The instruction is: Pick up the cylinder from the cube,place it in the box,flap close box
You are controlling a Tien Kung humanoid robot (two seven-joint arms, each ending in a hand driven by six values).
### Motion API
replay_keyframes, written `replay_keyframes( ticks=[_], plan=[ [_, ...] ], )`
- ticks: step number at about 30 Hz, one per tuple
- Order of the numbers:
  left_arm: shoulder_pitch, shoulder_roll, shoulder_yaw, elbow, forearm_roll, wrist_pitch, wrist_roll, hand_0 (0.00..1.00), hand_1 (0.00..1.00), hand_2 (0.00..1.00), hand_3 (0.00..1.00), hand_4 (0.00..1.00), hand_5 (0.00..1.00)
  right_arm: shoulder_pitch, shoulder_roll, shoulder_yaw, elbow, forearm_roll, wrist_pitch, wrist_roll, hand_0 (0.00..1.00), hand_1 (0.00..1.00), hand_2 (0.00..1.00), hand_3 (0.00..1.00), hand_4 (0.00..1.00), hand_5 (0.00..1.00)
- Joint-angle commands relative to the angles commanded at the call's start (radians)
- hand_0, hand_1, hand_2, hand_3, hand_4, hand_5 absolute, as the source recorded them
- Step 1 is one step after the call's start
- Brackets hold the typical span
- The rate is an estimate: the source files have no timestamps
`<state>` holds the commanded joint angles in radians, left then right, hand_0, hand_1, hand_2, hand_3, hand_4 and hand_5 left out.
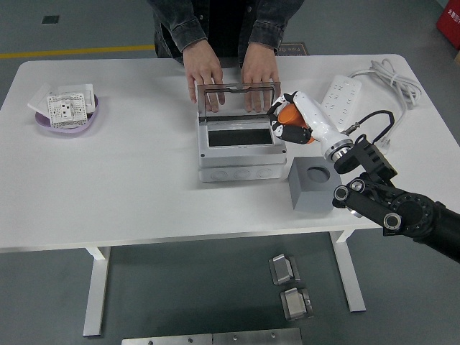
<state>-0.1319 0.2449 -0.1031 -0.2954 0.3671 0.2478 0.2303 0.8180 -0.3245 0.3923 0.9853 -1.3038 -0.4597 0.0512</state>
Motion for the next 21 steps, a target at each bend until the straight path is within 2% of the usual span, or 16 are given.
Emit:
replay_keyframes(
  ticks=[3,4,8,12,17,21],
  plan=[
    [0.0,0.003,0.005,0.0,-0.002,0.0,0.0,0.615,0.576,0.574,0.66,0.711,0.281,0.067,0.025,-0.063,-0.038,-0.035,0.023,-0.044,0.002,0.115,0.244,0.226,0.002,0.002],
    [-0.001,0.003,0.006,0.0,-0.002,0.0,0.0,0.615,0.576,0.574,0.661,0.71,0.28,0.086,0.034,-0.081,-0.049,-0.034,0.029,-0.053,0.002,0.073,0.221,0.226,0.002,0.002],
    [-0.002,0.006,0.013,0.0,-0.004,0.0,0.0,0.615,0.576,0.574,0.661,0.71,0.28,0.161,0.07,-0.157,-0.085,-0.015,0.047,-0.069,0.002,0.073,0.221,0.226,0.002,0.002],
    [-0.005,0.006,0.022,0.0,-0.005,0.0,0.001,0.614,0.576,0.574,0.661,0.71,0.28,0.223,0.112,-0.241,-0.122,0.026,0.051,-0.054,0.002,0.066,0.206,0.223,0.002,0.002],
    [-0.011,0.008,0.033,0.0,-0.008,0.0,0.001,0.615,0.576,0.574,0.661,0.71,0.281,0.266,0.163,-0.343,-0.169,0.053,0.065,-0.021,0.002,0.068,0.212,0.226,0.002,0.002],
    [-0.018,0.009,0.04,0.0,-0.008,0.0,0.001,0.615,0.576,0.574,0.661,0.71,0.281,0.279,0.188,-0.348,-0.207,0.022,0.106,-0.004,0.002,0.068,0.212,0.226,0.002,0.002]
  ],
)
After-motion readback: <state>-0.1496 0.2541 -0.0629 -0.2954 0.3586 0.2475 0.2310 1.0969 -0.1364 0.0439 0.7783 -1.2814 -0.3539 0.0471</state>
